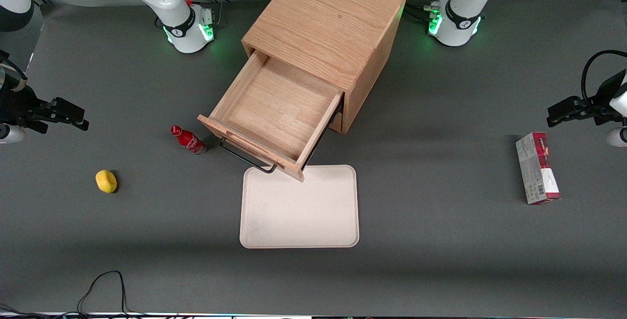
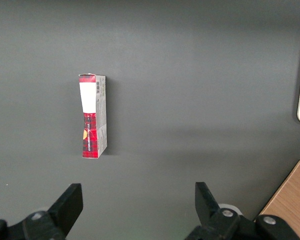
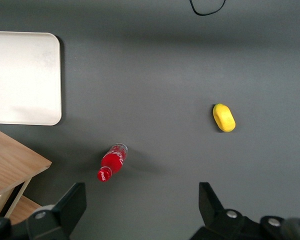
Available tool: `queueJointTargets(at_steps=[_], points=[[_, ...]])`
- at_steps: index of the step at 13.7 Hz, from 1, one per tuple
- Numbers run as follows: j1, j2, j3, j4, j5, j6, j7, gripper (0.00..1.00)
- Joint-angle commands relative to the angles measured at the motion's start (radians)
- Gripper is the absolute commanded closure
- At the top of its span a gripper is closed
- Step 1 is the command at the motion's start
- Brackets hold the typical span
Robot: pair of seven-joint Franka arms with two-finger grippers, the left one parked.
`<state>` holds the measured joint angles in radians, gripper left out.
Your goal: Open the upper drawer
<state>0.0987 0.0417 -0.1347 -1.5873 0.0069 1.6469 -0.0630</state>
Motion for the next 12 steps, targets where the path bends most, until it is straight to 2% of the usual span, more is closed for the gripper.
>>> queueJointTargets(at_steps=[1,12], points=[[-0.007,0.003,0.003,0.010,-0.011,-0.015,-0.015,0.00],[-0.007,0.004,-0.003,0.010,-0.011,-0.015,-0.034,0.00]])
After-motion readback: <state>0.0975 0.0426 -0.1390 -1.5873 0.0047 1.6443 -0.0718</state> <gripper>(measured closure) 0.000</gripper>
